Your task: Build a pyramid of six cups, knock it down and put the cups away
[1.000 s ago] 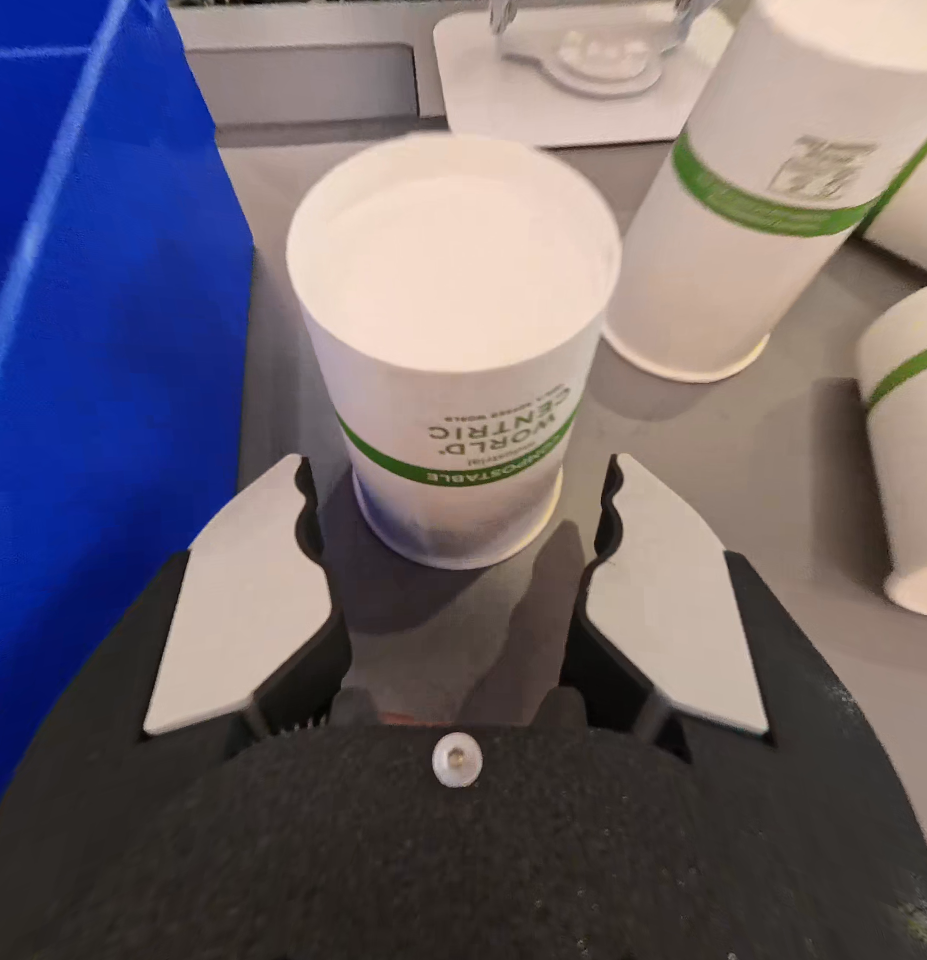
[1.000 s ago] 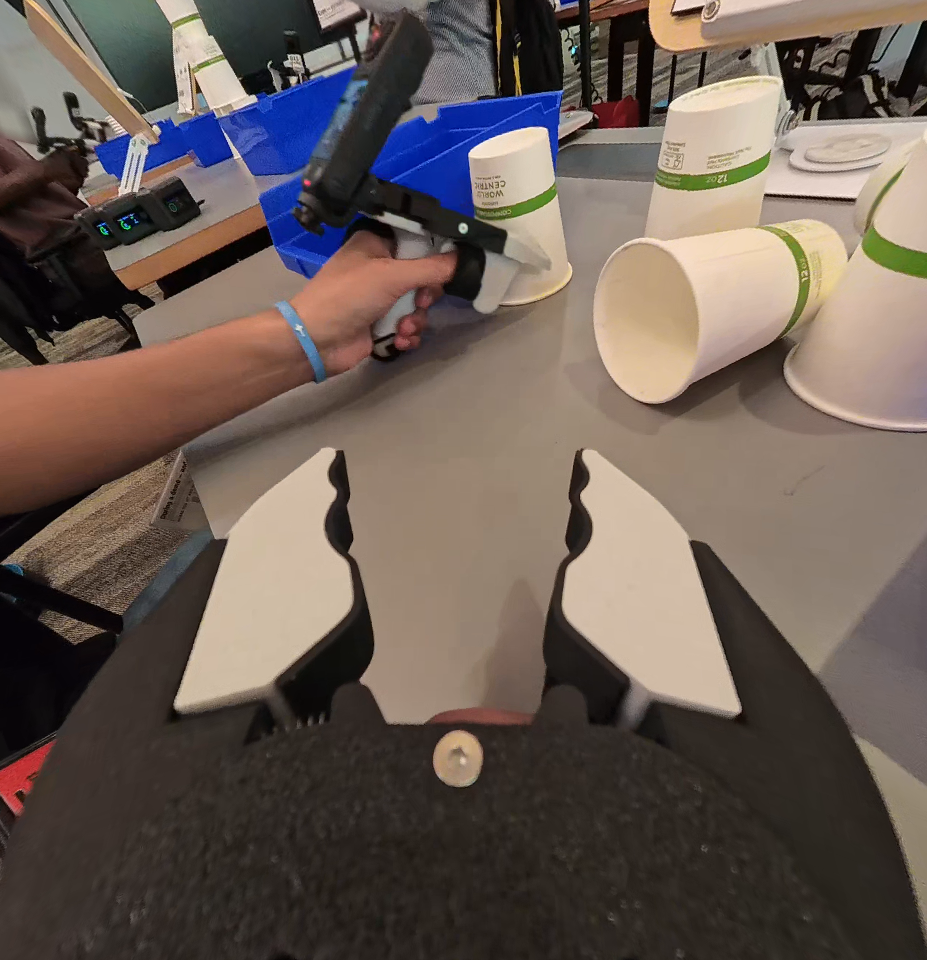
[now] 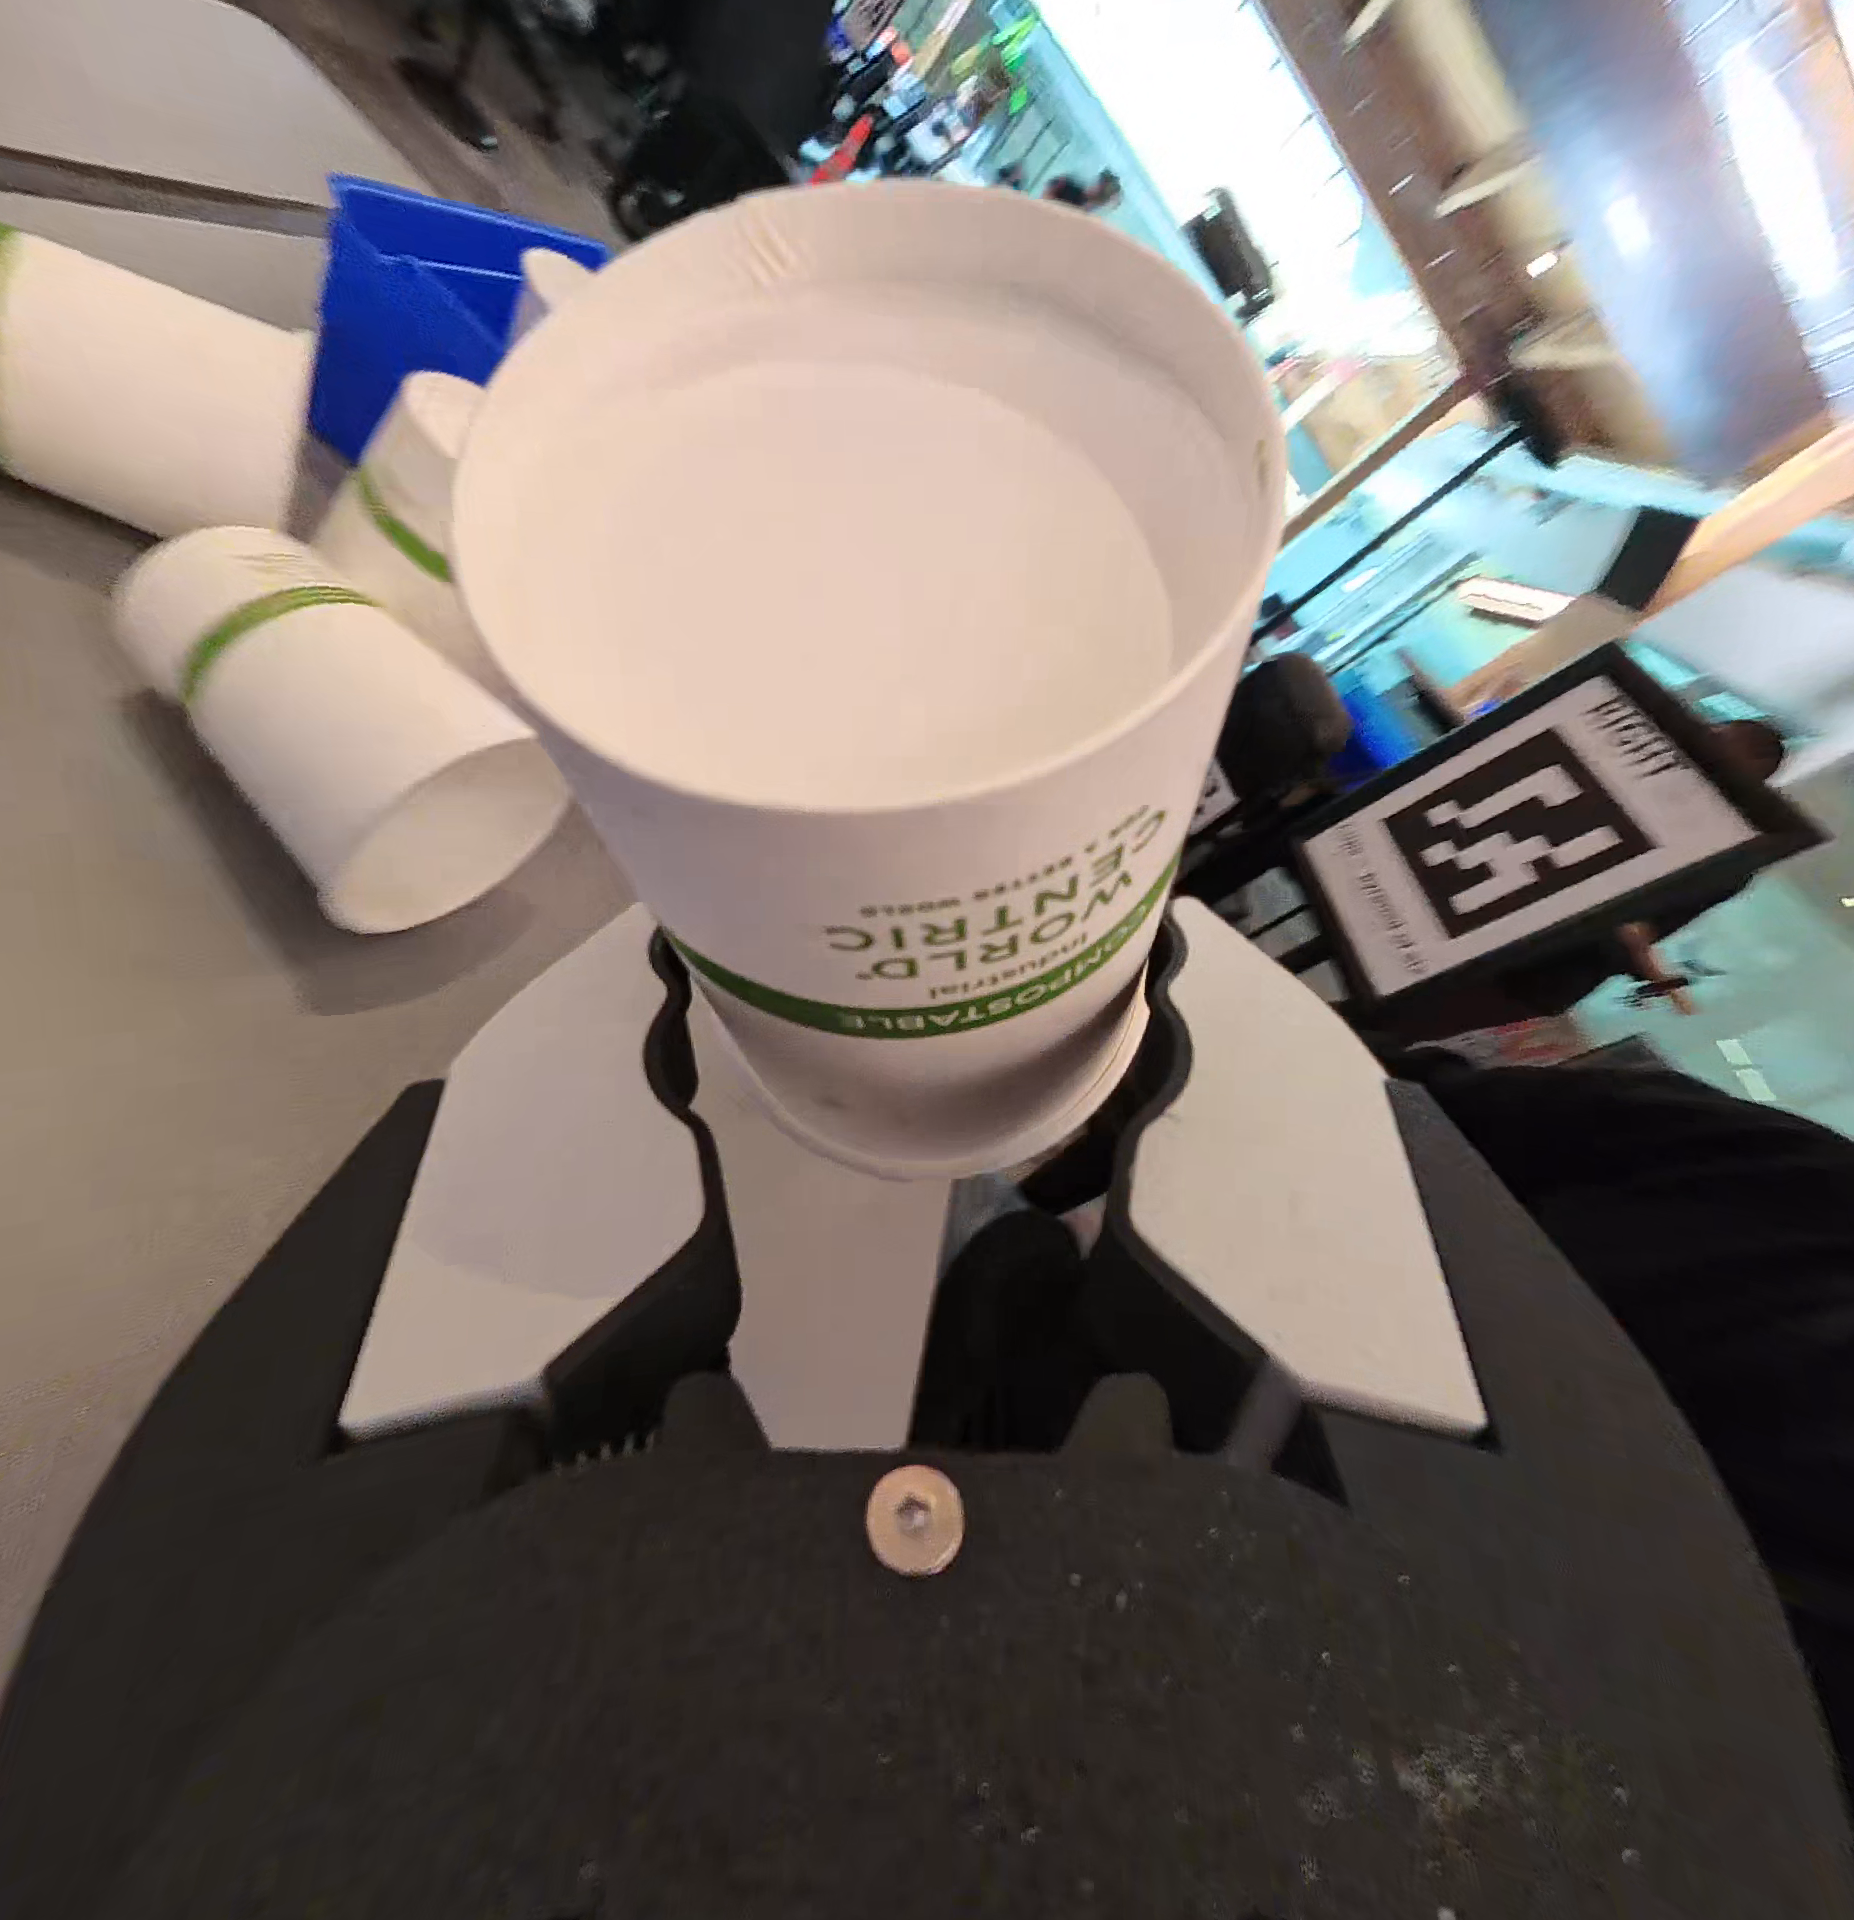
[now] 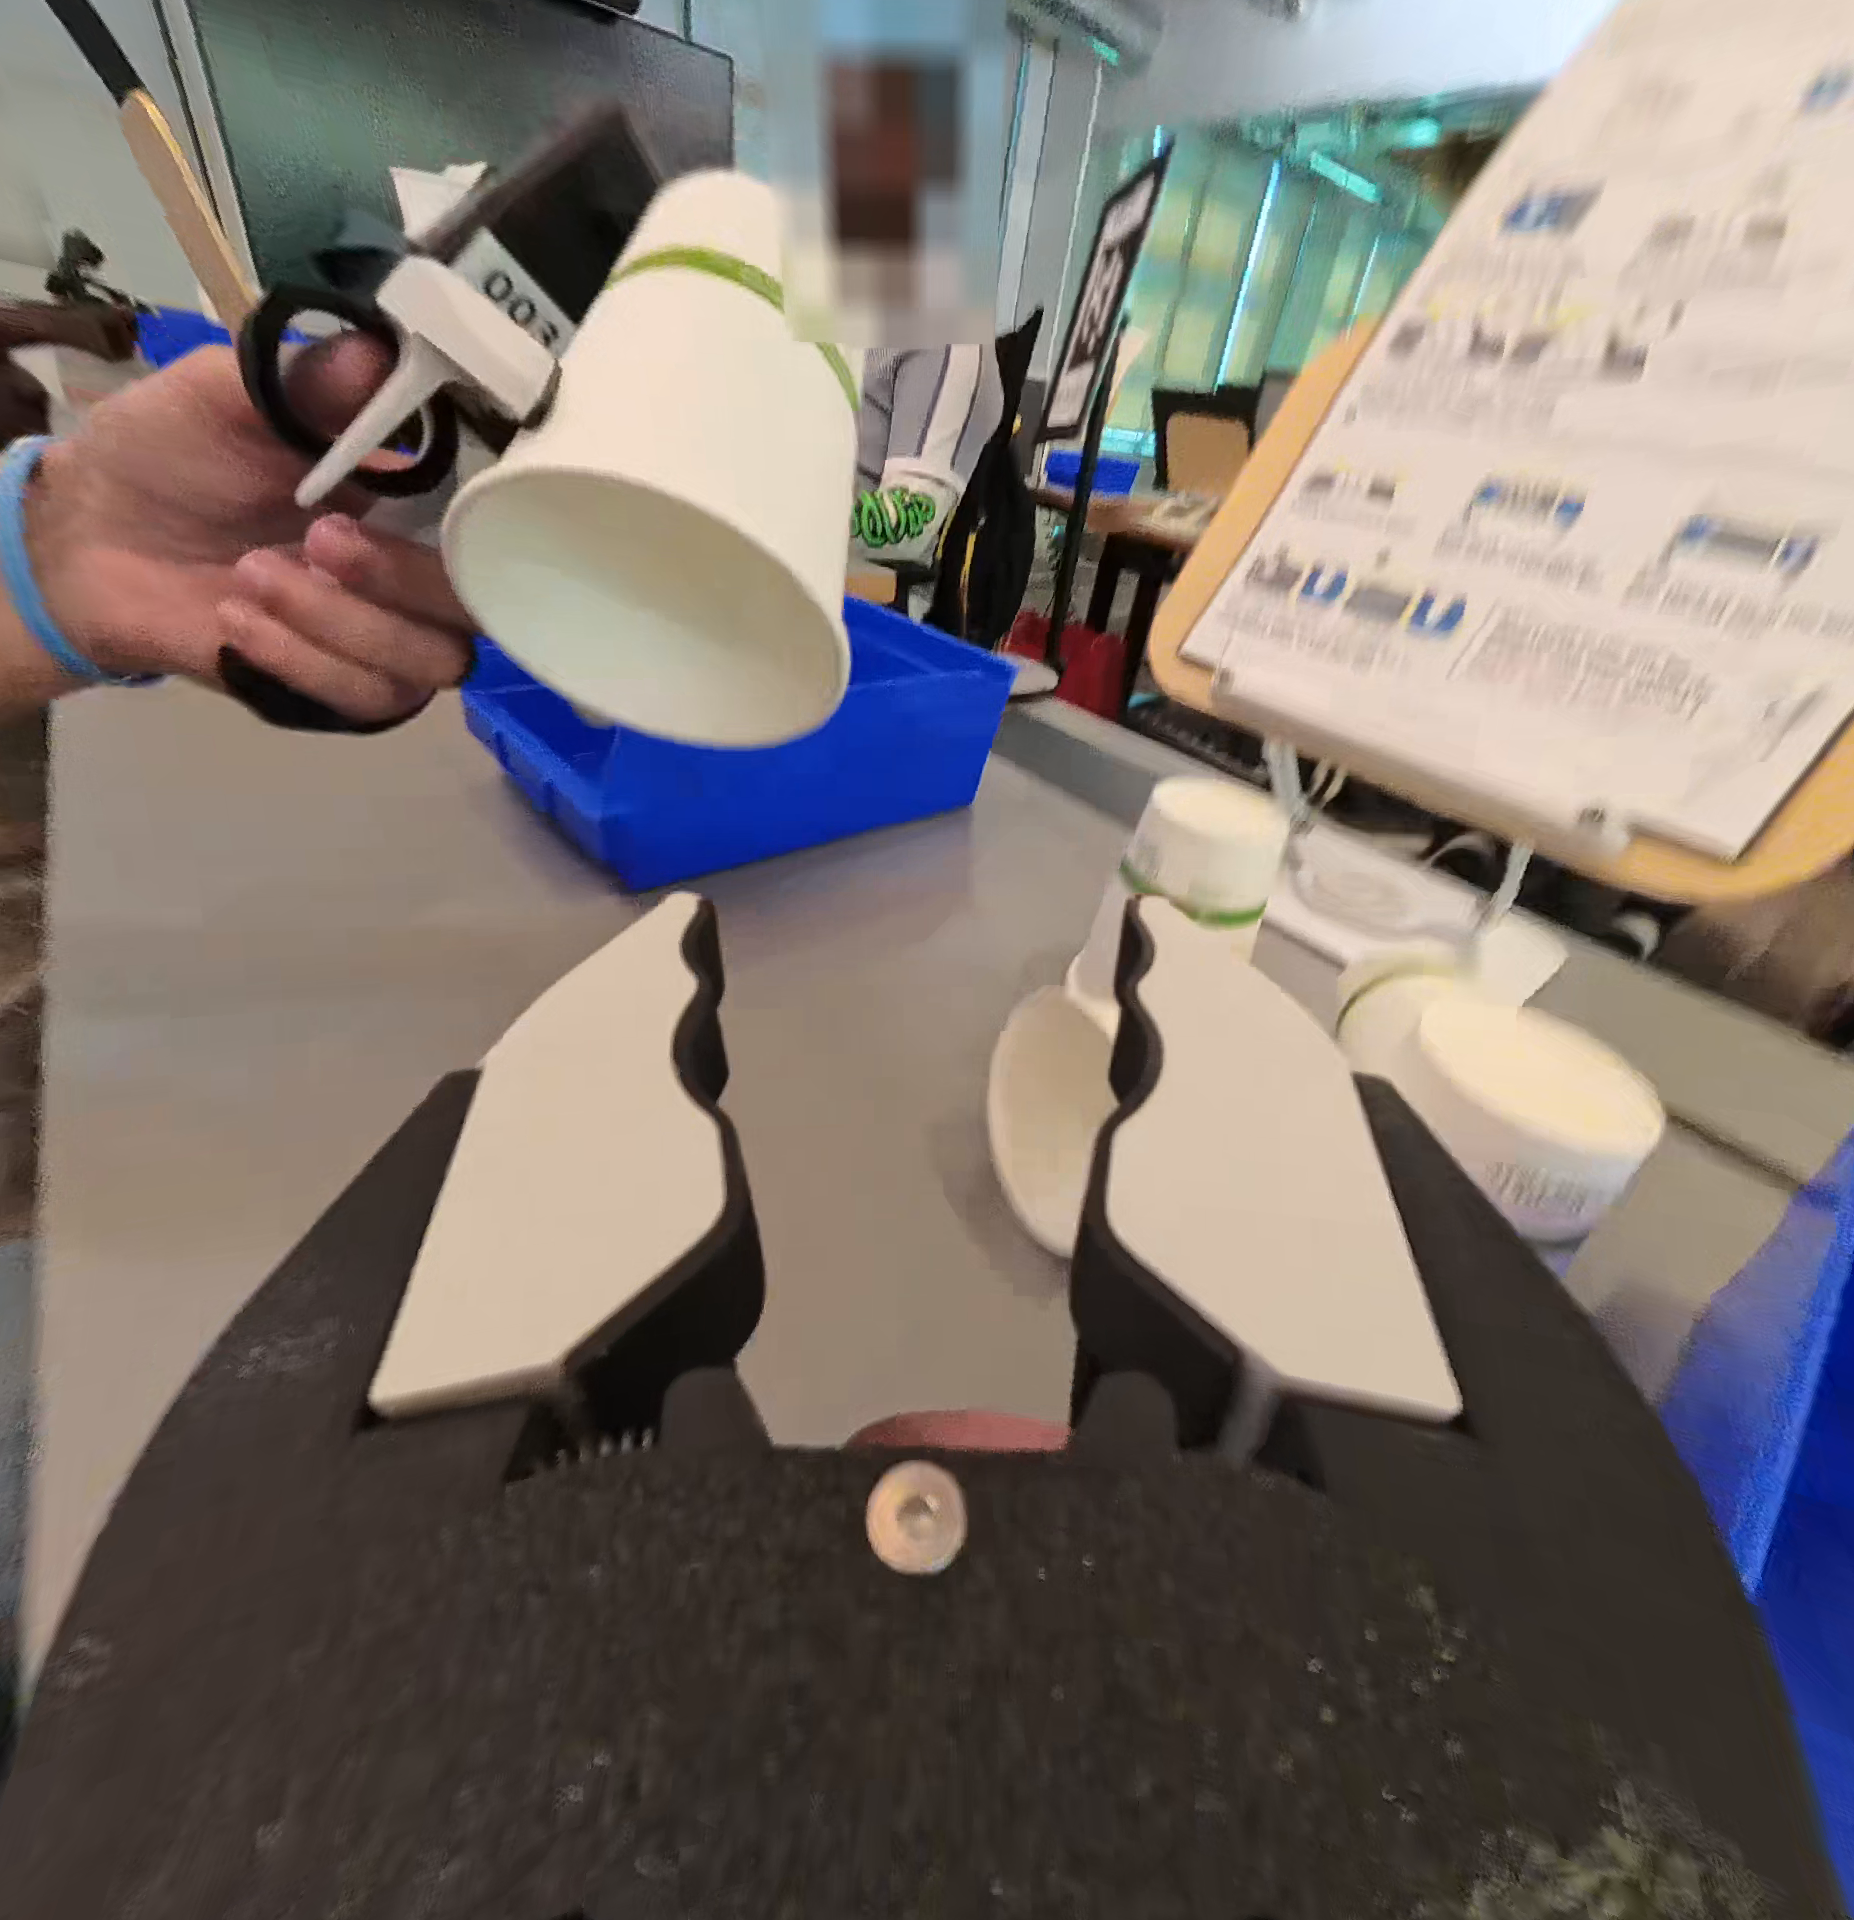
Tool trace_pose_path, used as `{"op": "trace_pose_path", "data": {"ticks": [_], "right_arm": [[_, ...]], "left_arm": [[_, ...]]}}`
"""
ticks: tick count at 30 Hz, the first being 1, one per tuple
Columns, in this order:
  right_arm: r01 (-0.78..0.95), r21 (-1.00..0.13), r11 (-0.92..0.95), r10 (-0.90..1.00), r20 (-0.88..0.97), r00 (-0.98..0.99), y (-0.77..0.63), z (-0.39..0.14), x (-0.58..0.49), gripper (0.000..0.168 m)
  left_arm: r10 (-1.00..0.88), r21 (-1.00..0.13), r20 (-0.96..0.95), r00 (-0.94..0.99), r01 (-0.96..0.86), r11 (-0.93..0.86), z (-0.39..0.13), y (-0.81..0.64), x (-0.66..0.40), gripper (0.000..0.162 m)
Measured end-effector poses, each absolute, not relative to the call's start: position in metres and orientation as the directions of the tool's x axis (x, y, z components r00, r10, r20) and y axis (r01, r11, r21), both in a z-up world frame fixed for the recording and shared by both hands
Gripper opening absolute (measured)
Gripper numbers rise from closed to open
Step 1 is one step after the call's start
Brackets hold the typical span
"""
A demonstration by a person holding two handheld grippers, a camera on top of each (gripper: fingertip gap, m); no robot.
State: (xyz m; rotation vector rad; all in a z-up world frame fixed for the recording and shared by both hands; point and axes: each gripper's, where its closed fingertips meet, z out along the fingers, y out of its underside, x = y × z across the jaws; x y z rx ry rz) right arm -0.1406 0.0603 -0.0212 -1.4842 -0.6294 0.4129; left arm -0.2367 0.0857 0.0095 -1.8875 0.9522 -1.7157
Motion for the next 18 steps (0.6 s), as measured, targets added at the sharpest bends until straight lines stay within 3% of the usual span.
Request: {"op": "trace_pose_path", "data": {"ticks": [3,7,10,11,16,18], "right_arm": [[0.184,-0.973,0.141,0.607,0.231,0.761,0.078,-0.008,-0.16,0.07],[0.144,-0.975,0.168,0.668,0.22,0.711,0.091,-0.003,-0.187,0.055],[0.093,-0.964,0.249,0.64,0.236,0.731,0.094,0.007,-0.187,0.009],[0.074,-0.959,0.274,0.642,0.24,0.728,0.092,0.009,-0.187,0.003],[0.055,-0.958,0.28,0.635,0.228,0.738,0.095,0.009,-0.183,0.003],[0.031,-0.964,0.264,0.623,0.195,0.757,0.099,0.015,-0.173,0.003]], "left_arm": [[-0.667,-0.671,0.741,-0.085,-0.154,-0.726,0.011,0.073,-0.226,0.084],[-0.606,-0.627,0.778,-0.167,-0.127,-0.769,0.01,0.063,-0.216,0.084],[-0.595,-0.616,0.786,-0.169,-0.129,-0.777,0.004,0.062,-0.212,0.084],[-0.594,-0.615,0.786,-0.17,-0.119,-0.78,0.004,0.064,-0.212,0.084],[-0.614,-0.633,0.771,-0.168,-0.112,-0.766,0.002,0.064,-0.215,0.086],[-0.646,-0.656,0.754,-0.119,-0.085,-0.75,-0.002,0.069,-0.222,0.103]]}}
